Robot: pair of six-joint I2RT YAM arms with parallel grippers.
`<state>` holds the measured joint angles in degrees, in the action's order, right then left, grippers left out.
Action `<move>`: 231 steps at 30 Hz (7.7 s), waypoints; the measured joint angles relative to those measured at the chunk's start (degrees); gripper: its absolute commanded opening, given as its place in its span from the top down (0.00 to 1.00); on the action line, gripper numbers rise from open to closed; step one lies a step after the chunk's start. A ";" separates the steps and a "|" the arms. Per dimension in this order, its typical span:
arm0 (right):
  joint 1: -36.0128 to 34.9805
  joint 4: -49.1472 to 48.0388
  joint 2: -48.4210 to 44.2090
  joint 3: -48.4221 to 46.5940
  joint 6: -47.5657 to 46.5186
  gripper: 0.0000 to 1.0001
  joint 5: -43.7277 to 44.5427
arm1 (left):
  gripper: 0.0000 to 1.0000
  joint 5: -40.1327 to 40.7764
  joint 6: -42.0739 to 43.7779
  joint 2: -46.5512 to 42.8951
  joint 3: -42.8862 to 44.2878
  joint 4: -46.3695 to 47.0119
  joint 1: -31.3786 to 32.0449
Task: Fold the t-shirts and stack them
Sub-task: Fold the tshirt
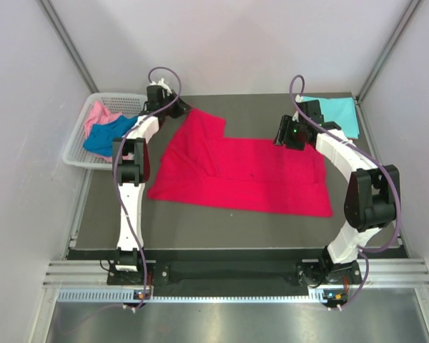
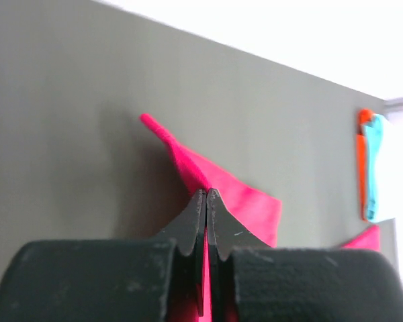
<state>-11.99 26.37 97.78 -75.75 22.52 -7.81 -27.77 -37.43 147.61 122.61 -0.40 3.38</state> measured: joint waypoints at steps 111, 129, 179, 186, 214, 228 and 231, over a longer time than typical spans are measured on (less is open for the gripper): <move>14.08 11.39 -26.27 39.47 17.79 0.57 20.74 | 0.69 35.65 4.52 -59.45 -73.07 -28.48 0.52; 14.16 13.53 -28.33 38.75 17.75 0.59 19.06 | 0.65 35.91 3.98 -66.01 -72.39 -33.57 0.46; 14.16 15.80 -39.60 33.59 12.07 0.55 7.30 | 0.63 44.41 -4.81 -64.37 -75.65 -42.69 0.46; 8.37 4.42 -38.60 33.55 8.50 0.48 -3.87 | 0.60 46.64 -1.44 -63.04 -59.10 -48.81 0.46; -27.52 -26.18 34.93 -28.50 7.82 0.60 -9.35 | 0.73 15.10 6.97 -35.60 -39.71 -34.95 -5.84; -30.64 -27.96 44.26 -33.55 7.67 0.56 -15.17 | 0.73 16.90 7.63 -34.47 -39.74 -34.88 -5.62; -30.95 -28.41 44.52 -33.55 7.65 0.58 -15.47 | 0.73 16.96 7.63 -34.47 -39.74 -34.91 -5.62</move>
<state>-42.94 -2.04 142.30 -109.30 30.17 -23.29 -10.81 -29.80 113.14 82.87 -35.31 -2.24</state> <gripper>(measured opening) 0.430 0.269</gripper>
